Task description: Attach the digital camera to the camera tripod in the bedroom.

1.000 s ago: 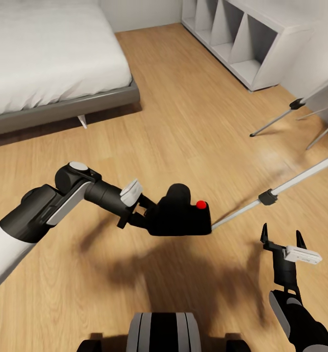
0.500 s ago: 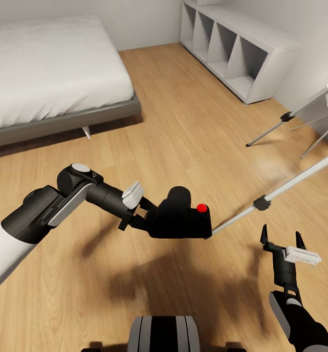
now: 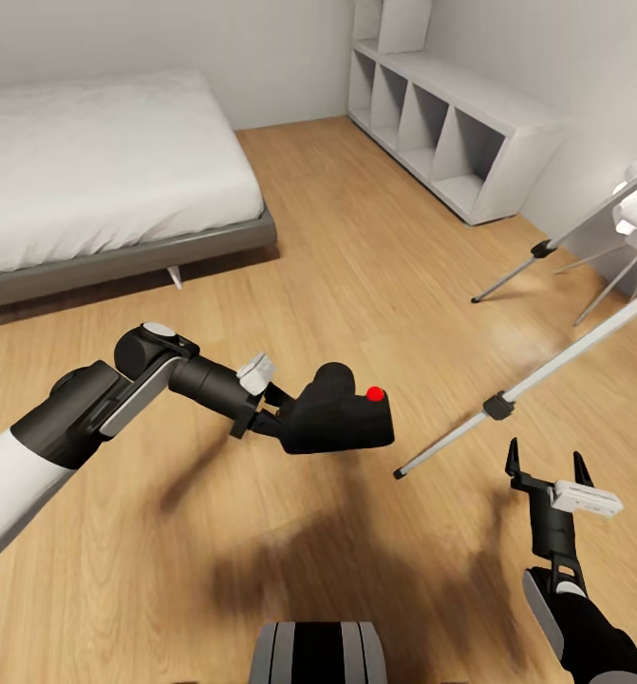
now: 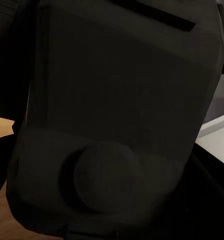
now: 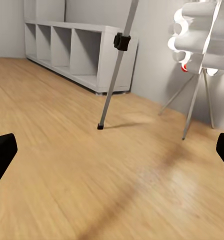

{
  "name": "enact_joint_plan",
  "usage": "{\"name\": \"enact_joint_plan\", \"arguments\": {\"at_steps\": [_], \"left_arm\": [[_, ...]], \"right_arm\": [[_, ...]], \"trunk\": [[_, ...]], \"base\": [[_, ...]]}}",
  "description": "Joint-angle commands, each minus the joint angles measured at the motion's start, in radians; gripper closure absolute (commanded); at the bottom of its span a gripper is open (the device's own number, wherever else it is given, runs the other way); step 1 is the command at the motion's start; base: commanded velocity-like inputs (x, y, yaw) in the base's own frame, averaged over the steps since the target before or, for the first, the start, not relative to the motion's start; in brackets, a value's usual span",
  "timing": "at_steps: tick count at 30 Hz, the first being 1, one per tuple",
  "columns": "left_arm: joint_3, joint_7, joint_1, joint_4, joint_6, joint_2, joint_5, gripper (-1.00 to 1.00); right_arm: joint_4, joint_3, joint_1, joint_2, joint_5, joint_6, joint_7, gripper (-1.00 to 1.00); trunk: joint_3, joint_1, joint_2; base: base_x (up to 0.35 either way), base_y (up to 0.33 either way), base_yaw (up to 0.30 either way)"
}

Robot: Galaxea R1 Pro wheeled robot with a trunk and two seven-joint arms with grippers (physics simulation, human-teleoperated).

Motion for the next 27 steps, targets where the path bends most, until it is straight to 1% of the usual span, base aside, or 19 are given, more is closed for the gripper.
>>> {"name": "enact_joint_plan", "arguments": {"at_steps": [1,8,16,17,19,24,27], "left_arm": [[-0.002,0.001,-0.001,0.002,0.007,0.001,0.007,1.0],[-0.001,0.0,-0.001,0.004,0.007,0.003,0.007,1.0],[0.001,-0.001,-0.001,0.014,0.007,0.012,0.007,1.0],[0.002,-0.002,-0.001,0.015,0.007,0.02,0.007,1.0],[0.003,-0.001,-0.001,0.015,0.007,0.024,0.007,1.0],[0.004,0.0,-0.001,0.018,0.008,0.027,0.007,1.0],[0.004,0.0,-0.001,0.02,0.008,0.028,0.007,1.0]], "right_arm": [[0.004,0.002,0.0,-0.001,-0.003,-0.002,-0.001,-1.0],[0.006,0.002,0.0,-0.012,-0.002,0.001,0.002,-1.0],[0.025,0.005,0.0,-0.021,0.001,0.002,0.009,-1.0],[0.075,0.005,0.001,-0.026,0.002,0.002,0.01,-1.0],[0.128,0.004,0.001,-0.03,0.003,0.002,0.012,-1.0],[0.209,0.005,0.001,-0.04,0.005,0.002,0.015,-1.0],[0.256,0.005,0.001,-0.043,0.006,0.002,0.028,-1.0]], "trunk": [[0.003,-0.001,0.0],[0.03,-0.004,0.002],[0.061,-0.007,0.004],[0.065,-0.008,0.004],[0.073,-0.009,0.004],[0.092,-0.011,0.005],[0.104,-0.012,0.006]], "base": [[0.0,0.0,0.0],[0.0,0.0,0.0],[0.0,0.0,0.0],[0.0,0.0,0.0],[0.0,0.0,0.0],[0.0,0.0,0.0],[0.0,0.0,0.0]]}}
